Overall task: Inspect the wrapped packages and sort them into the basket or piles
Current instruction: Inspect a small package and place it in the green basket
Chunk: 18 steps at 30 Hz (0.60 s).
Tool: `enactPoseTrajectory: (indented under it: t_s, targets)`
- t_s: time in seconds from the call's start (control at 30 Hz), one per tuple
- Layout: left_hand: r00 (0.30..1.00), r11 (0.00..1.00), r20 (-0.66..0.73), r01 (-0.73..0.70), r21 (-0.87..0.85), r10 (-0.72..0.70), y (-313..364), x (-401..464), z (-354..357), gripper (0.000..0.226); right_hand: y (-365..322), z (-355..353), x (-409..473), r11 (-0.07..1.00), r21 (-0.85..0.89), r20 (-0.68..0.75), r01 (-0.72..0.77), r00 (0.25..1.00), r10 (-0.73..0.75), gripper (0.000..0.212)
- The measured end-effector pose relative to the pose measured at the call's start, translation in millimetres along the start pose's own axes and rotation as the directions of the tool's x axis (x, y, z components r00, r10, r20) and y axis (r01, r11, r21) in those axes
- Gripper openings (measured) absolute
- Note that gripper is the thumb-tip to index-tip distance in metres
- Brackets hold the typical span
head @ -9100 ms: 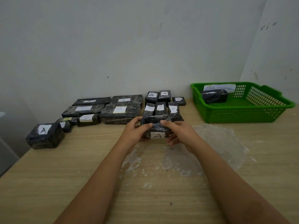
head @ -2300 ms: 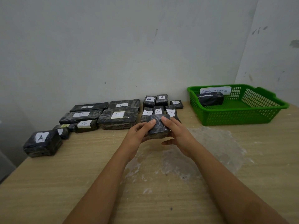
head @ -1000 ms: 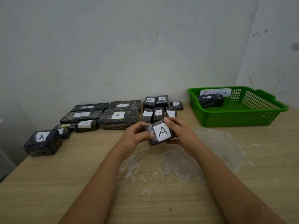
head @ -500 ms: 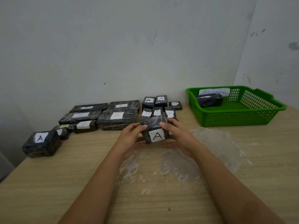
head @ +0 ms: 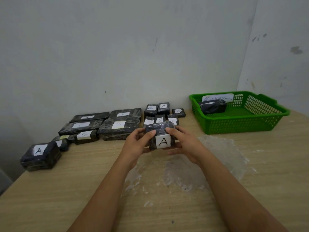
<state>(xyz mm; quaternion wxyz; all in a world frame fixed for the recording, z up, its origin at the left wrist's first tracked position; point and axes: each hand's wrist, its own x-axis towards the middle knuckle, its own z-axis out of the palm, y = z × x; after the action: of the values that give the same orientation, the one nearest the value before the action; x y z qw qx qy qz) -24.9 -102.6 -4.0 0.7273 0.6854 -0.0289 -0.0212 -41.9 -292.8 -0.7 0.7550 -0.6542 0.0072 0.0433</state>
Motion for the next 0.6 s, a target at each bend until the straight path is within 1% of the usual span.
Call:
enactPoseTrajectory:
  t_s: [0.07,0.13,0.17,0.27,0.33,0.37,0.5,0.57,0.6]
  targets:
    - [1.000,0.999,-0.026,-0.007,0.040,0.008,2.6,3.0,8.6,0.037,-3.5,-5.4,-0.1,1.000,-0.009,-0.017,-0.005,1.000,0.005,0.039]
    - [1.000,0.999,-0.018,-0.014,0.053,0.015,7.9,4.7,18.0,0.025,-9.1,-12.1,-0.1,1.000,-0.017,-0.042,0.004,0.999,-0.005,0.045]
    - [1.000,0.998,-0.002,-0.018,0.057,0.018,10.2,5.8,22.9,0.023,-12.6,-15.5,-0.9,1.000,-0.025,-0.057,0.009,0.998,-0.010,0.045]
    - [0.998,0.994,0.050,-0.032,0.104,0.027,16.3,11.6,41.0,0.024,-22.6,-28.5,-6.4,0.998,-0.053,-0.102,0.015,0.995,-0.020,0.034]
    - [0.997,0.993,0.069,-0.027,0.114,0.020,20.4,18.6,55.0,0.021,-28.1,-41.3,-8.6,0.996,-0.083,-0.142,0.017,0.990,-0.028,0.031]
    - [0.997,0.993,0.081,-0.019,0.115,0.009,22.4,22.6,62.3,0.022,-31.9,-49.2,-9.9,0.994,-0.110,-0.163,0.017,0.986,-0.035,0.031]
    - [0.990,0.993,0.137,-0.001,0.120,-0.016,29.7,36.8,99.8,0.042,-48.6,-89.7,-13.3,0.962,-0.272,-0.235,0.018,0.968,-0.084,0.040]
    - [0.988,0.993,0.153,-0.003,0.122,-0.016,33.9,43.7,120.5,0.042,-58.9,-112.5,-13.8,0.921,-0.387,-0.272,0.045,0.949,-0.161,0.043]
    - [0.986,0.993,0.166,-0.008,0.121,-0.012,36.7,46.0,130.8,0.040,-63.3,-124.5,-13.5,0.897,-0.439,-0.287,0.057,0.937,-0.200,0.048]
